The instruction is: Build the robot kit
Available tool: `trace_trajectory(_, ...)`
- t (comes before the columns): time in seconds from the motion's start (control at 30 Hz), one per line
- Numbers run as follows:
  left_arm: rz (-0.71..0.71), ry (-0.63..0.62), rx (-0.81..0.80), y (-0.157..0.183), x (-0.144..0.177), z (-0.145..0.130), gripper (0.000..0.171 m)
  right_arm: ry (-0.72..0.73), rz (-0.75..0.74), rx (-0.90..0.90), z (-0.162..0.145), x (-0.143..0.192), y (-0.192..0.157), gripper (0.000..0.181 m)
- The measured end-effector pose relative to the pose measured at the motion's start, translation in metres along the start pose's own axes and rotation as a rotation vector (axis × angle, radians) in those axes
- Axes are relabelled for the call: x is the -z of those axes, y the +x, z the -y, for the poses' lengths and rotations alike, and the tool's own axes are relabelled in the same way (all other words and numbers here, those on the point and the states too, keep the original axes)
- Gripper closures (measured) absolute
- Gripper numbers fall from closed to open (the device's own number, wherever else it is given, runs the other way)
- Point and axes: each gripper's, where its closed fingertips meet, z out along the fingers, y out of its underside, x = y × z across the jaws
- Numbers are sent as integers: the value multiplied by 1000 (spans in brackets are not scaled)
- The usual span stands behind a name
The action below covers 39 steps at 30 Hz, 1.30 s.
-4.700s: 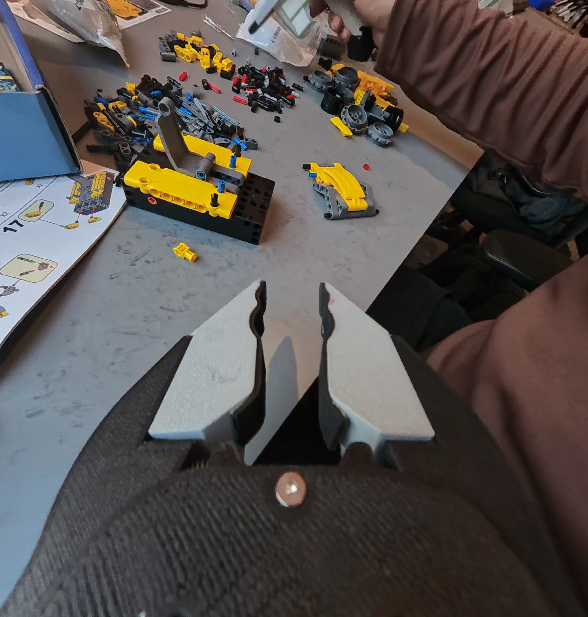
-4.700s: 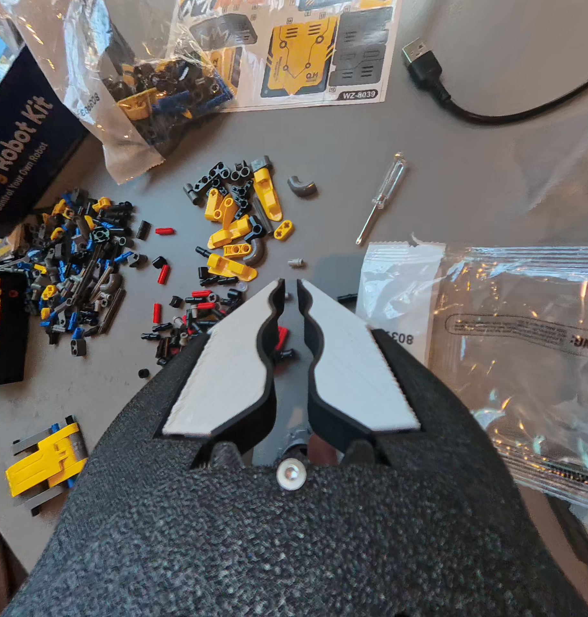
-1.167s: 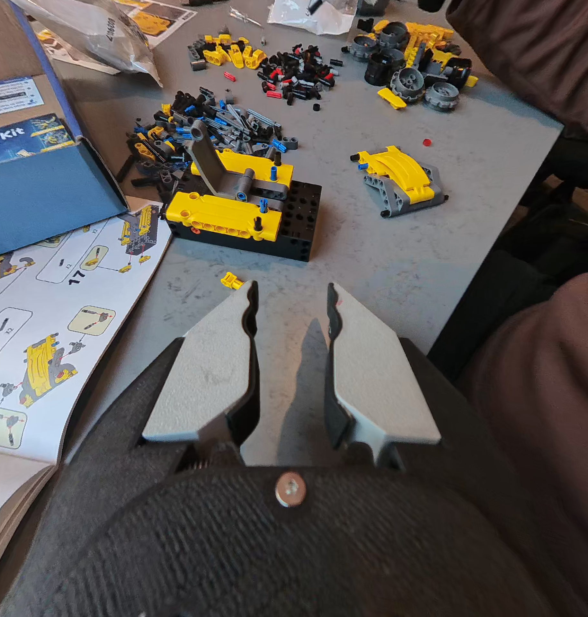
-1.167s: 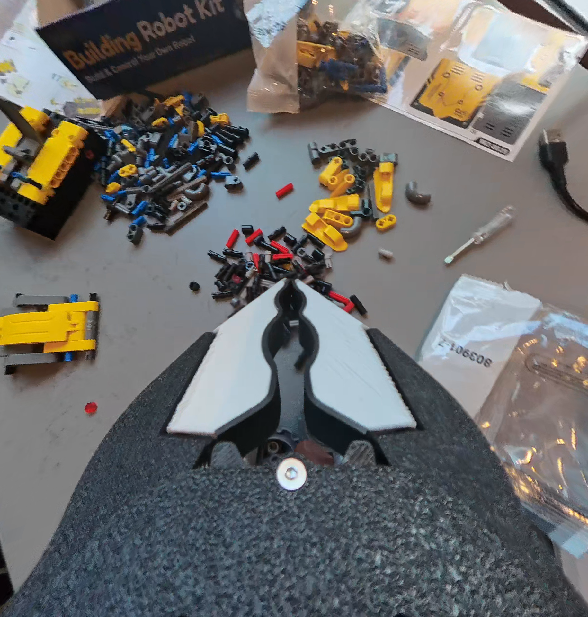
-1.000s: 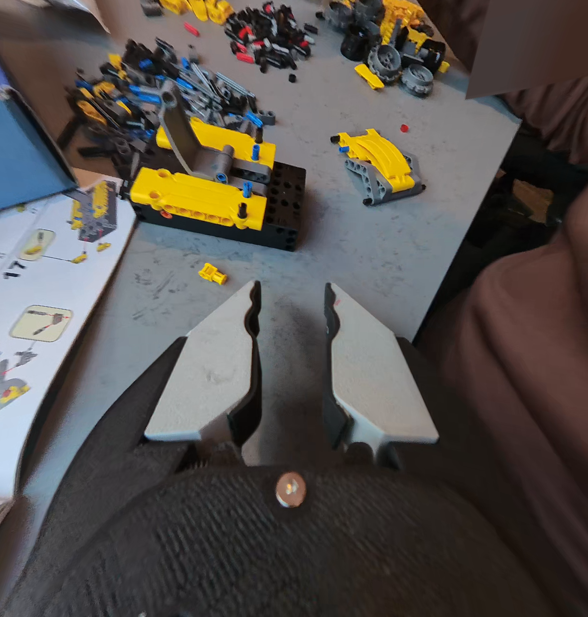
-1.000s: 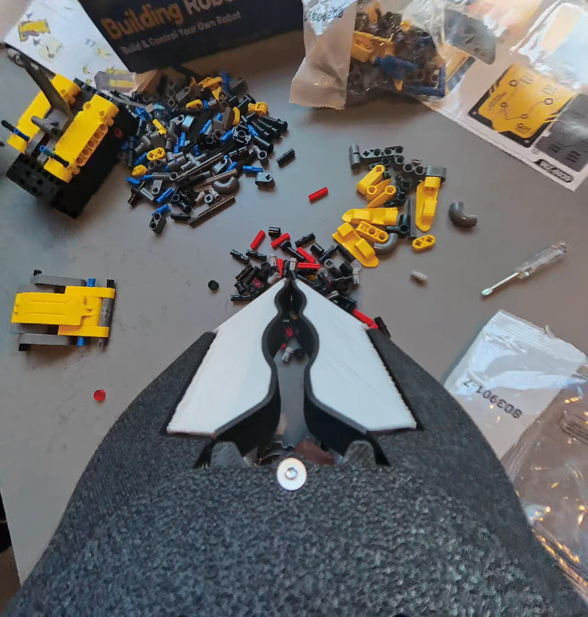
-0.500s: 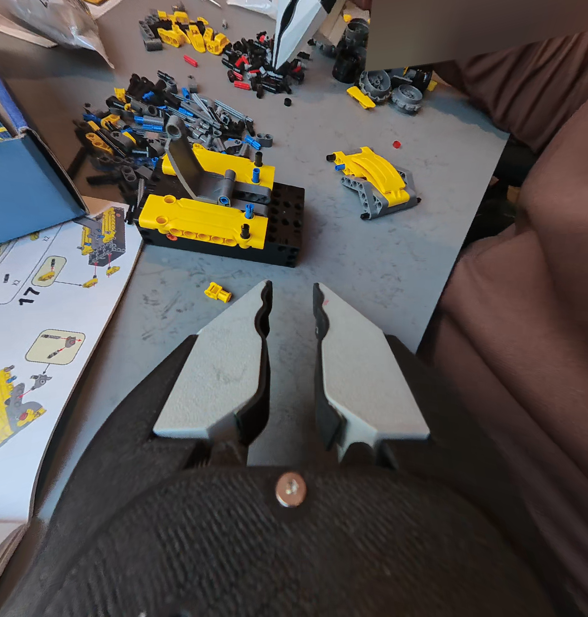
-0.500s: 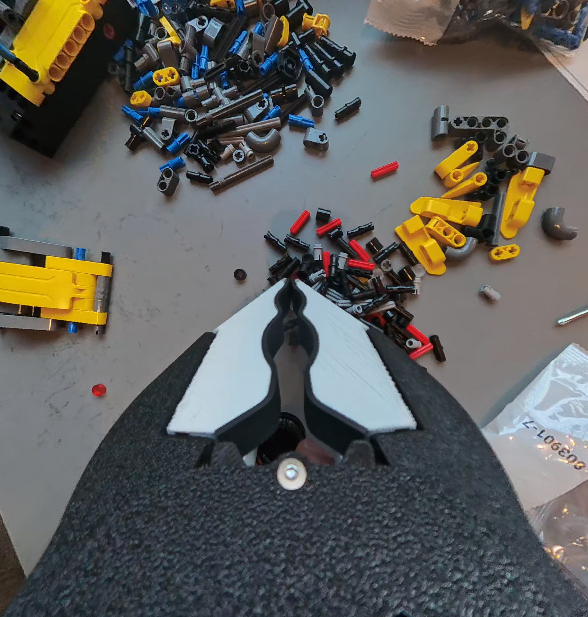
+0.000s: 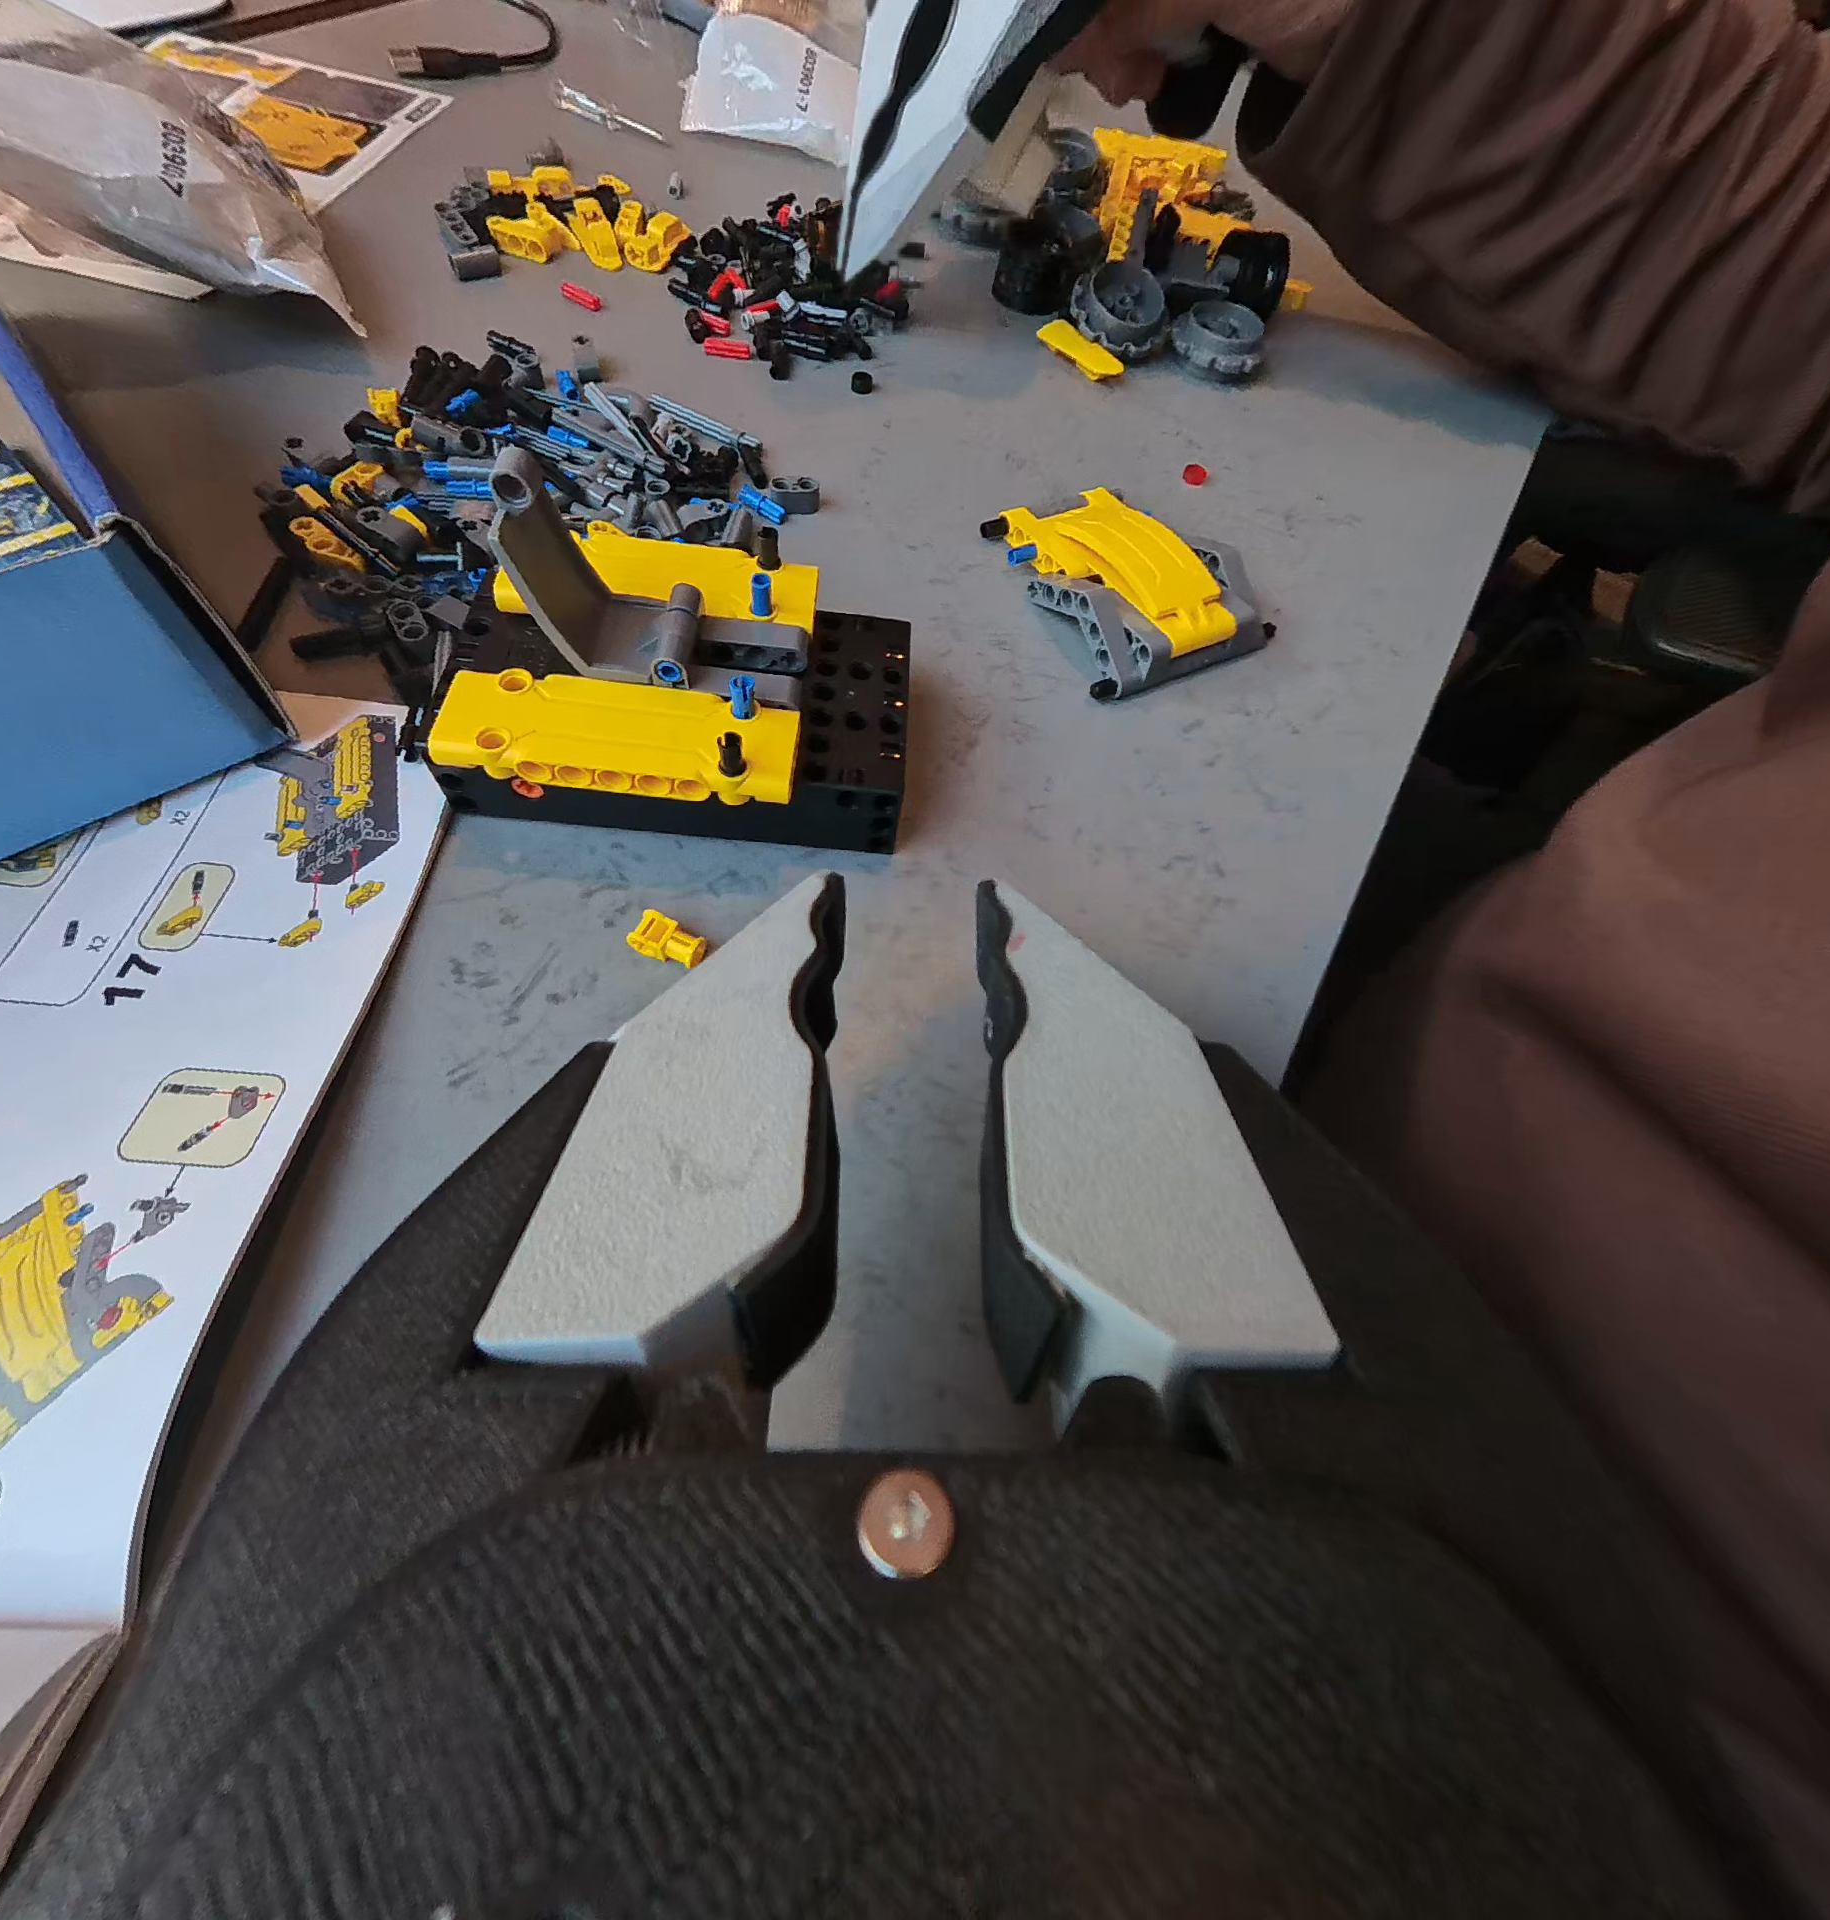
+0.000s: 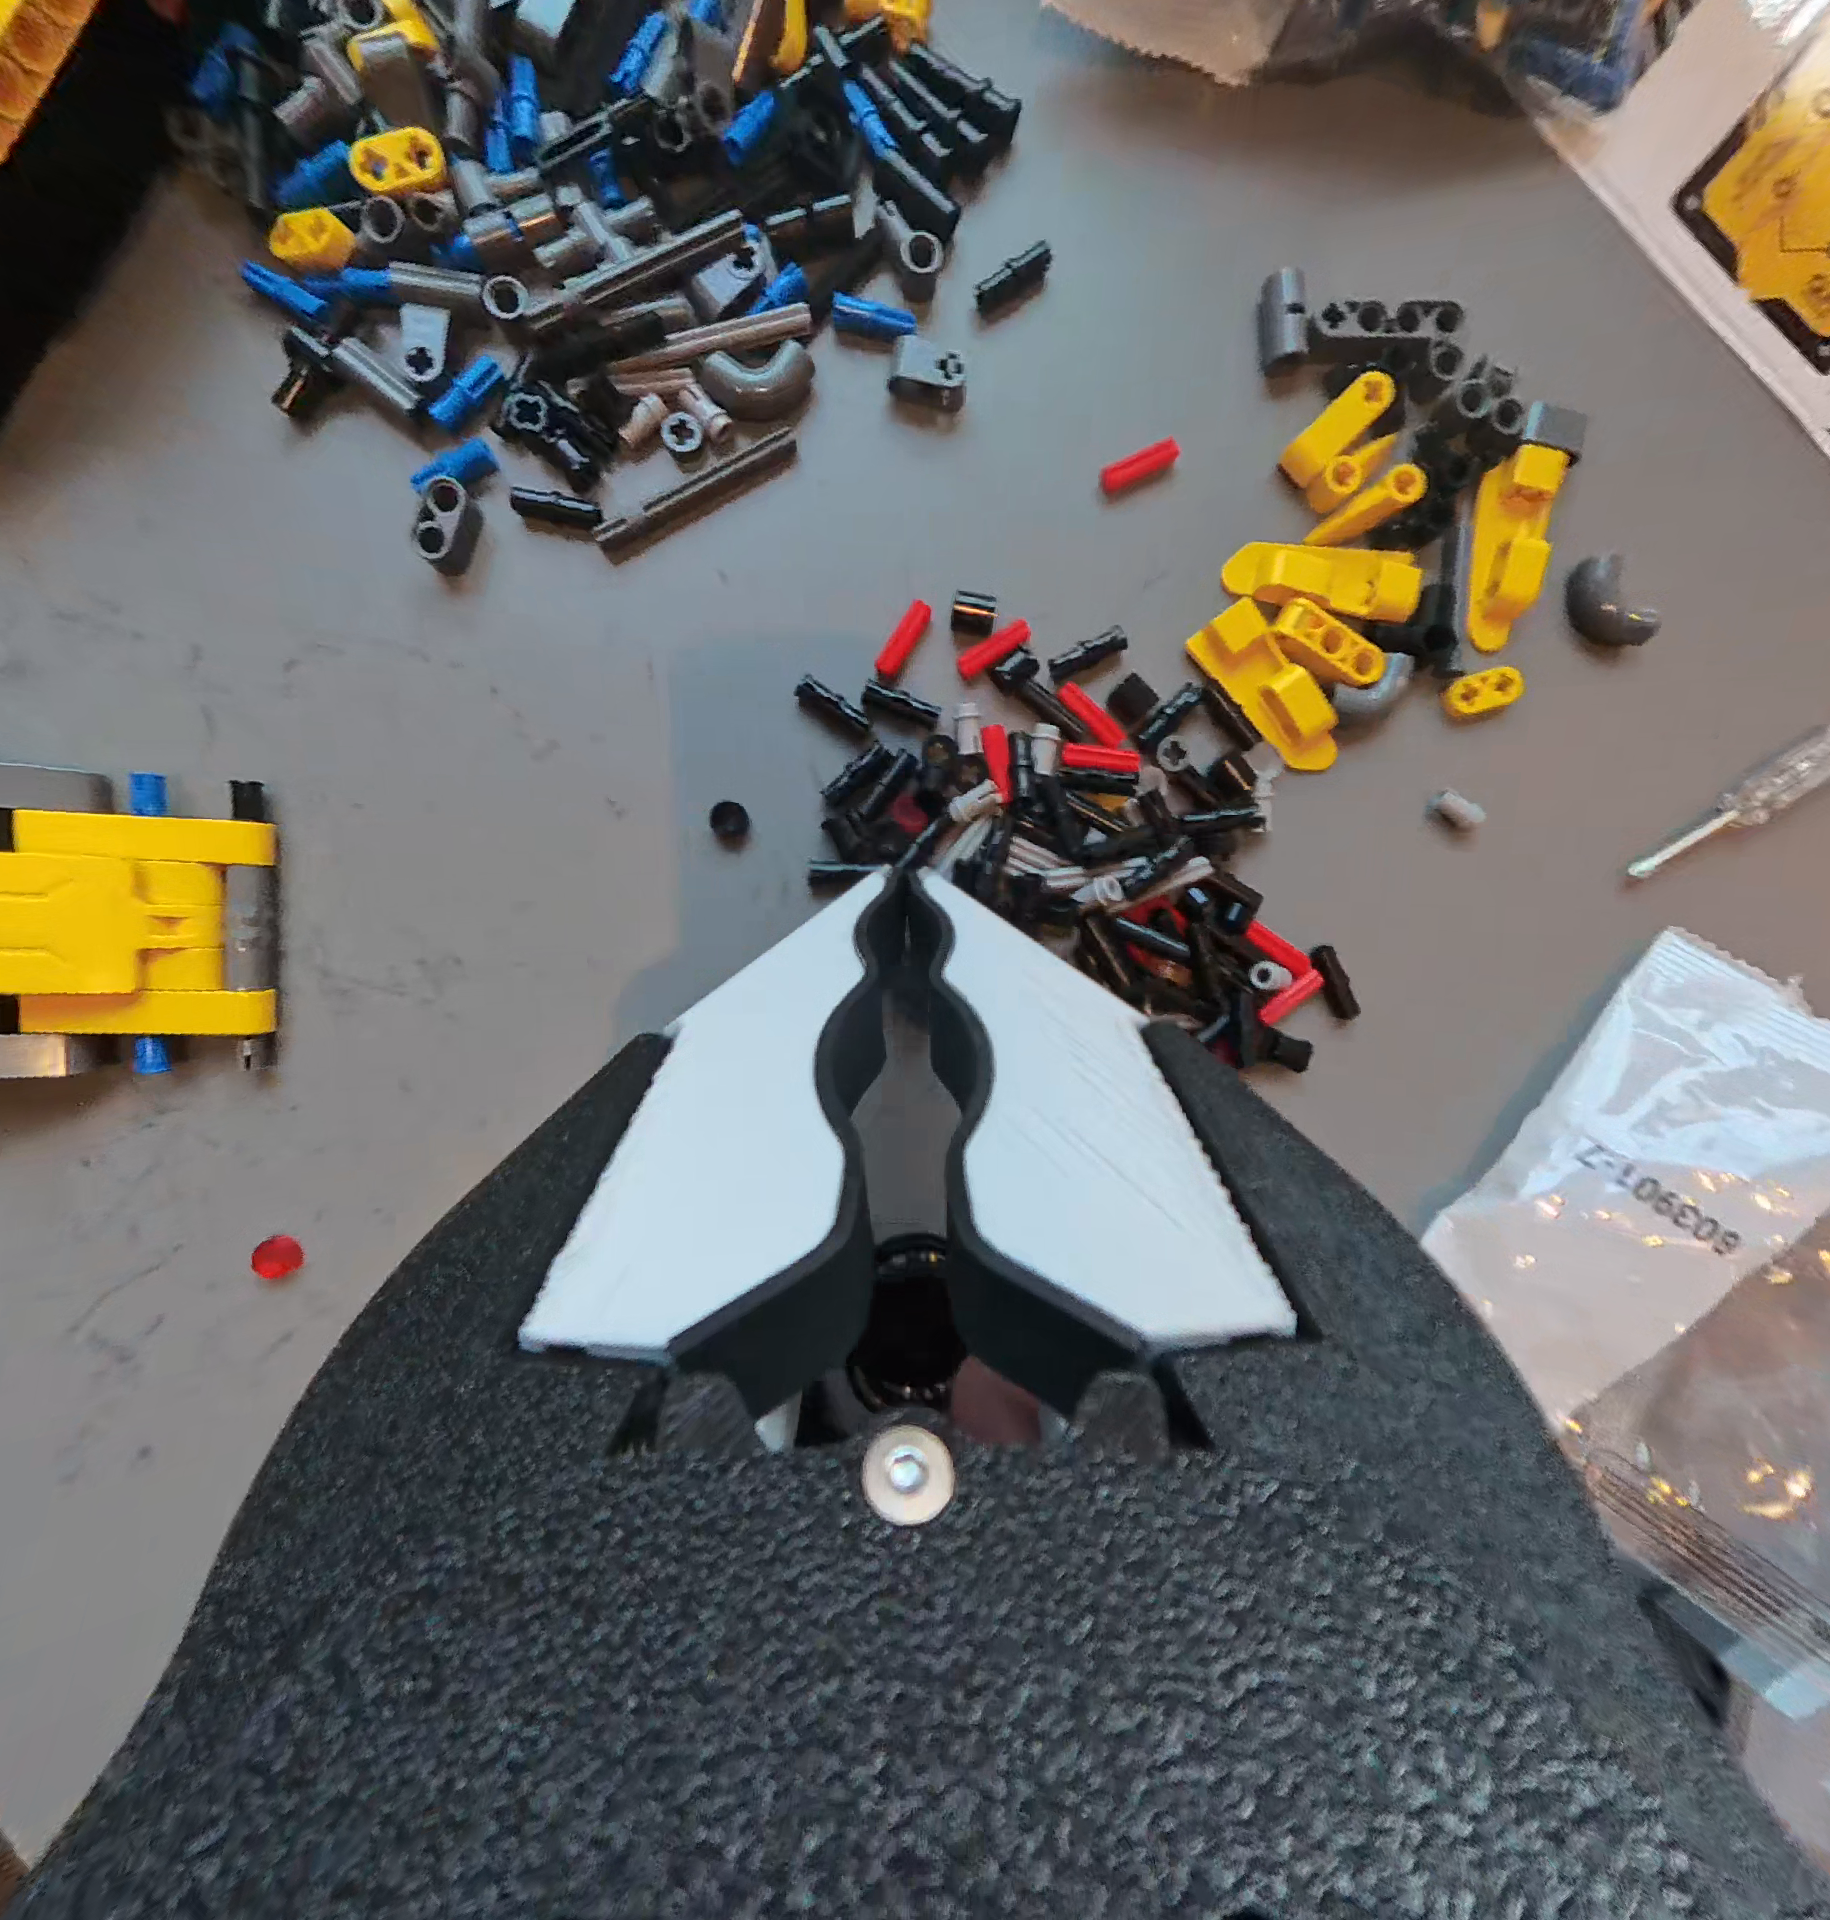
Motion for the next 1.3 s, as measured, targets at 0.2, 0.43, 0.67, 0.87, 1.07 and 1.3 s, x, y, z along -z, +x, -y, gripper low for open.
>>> trace_trajectory(0.2,1,18,-23,2,2,2,150,-38,-42,58,11,-10,-2,181)
trace_trajectory(0.43,-2,64,-21,2,7,7,150,-124,-36,102,5,-15,-1,170)
trace_trajectory(0.67,-17,75,-23,4,8,8,150,-144,-52,143,6,-16,-2,174)
trace_trajectory(0.87,-18,92,-24,5,10,10,150,-143,-29,146,8,-18,-3,177)
trace_trajectory(1.07,-27,107,-16,5,12,11,151,-124,2,132,8,-11,-7,177)
trace_trajectory(1.3,-32,116,-14,5,13,13,151,-132,17,113,4,-5,-4,179)
